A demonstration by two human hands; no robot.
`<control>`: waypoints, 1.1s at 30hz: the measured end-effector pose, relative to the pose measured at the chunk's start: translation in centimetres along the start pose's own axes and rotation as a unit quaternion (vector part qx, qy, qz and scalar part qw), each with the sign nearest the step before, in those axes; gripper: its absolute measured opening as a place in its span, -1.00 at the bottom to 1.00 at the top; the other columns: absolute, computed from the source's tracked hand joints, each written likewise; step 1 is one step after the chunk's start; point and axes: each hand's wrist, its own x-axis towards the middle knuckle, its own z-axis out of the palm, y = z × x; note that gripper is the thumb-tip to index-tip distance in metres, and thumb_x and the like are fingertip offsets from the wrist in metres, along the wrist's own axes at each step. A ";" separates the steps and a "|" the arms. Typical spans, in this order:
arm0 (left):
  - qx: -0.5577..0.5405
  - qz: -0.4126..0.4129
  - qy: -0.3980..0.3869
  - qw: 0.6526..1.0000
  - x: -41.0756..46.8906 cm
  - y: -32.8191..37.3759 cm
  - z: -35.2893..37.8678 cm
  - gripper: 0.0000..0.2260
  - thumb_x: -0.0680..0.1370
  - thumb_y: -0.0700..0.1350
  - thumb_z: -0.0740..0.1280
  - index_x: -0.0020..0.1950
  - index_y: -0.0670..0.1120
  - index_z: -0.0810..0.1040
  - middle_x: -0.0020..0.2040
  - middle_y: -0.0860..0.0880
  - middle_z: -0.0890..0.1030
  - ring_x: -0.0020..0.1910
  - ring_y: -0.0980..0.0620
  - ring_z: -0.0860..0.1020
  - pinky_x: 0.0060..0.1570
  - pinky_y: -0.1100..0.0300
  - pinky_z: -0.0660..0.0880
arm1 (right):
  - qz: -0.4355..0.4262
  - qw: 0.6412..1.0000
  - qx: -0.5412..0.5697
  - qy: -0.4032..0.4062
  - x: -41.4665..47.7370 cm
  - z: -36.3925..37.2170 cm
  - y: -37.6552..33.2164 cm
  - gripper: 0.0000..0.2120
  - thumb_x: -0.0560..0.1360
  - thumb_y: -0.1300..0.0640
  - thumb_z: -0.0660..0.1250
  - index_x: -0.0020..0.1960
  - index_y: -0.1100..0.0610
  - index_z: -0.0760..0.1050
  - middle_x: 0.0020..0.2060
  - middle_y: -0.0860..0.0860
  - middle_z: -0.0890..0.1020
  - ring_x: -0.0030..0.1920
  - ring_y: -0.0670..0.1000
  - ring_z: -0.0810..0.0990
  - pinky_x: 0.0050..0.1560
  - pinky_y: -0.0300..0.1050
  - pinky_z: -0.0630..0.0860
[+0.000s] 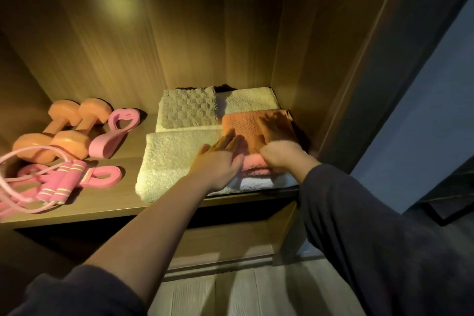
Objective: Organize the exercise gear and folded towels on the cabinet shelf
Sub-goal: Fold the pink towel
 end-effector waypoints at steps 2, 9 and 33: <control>0.012 -0.014 -0.015 1.000 0.5 0.1 0.4 -0.47 0.66 0.14 -0.10 0.61 0.02 -0.01 0.61 0.01 -0.12 0.56 0.08 0.07 0.48 -0.04 -0.01 | 0.017 0.999 -0.017 -0.023 0.3 1.5 0.5 -0.46 0.67 -0.06 -0.15 0.52 0.21 0.21 0.51 0.20 0.26 0.45 0.25 0.29 0.38 0.07 0.23; -0.252 -0.191 -0.001 0.949 3.6 1.6 -1.4 -0.92 0.55 -0.19 0.27 0.00 -0.18 0.50 0.26 -0.18 0.51 0.13 -0.15 0.50 0.17 0.04 0.46 | -0.004 0.999 -0.027 -0.027 1.9 2.9 1.5 -0.48 0.66 -0.09 -0.15 0.53 0.08 0.22 0.54 0.16 0.21 0.49 0.25 0.22 0.45 0.18 0.17; -0.167 -0.096 0.165 0.967 7.3 2.0 0.5 -0.51 0.63 -0.16 0.13 0.57 -0.09 0.16 0.59 -0.03 0.13 0.56 -0.04 0.09 0.47 -0.04 0.22 | -0.017 0.998 -0.044 -0.033 1.6 3.9 1.8 -0.55 0.67 0.01 -0.13 0.53 0.02 0.17 0.54 0.05 0.20 0.52 0.20 0.18 0.43 0.28 0.18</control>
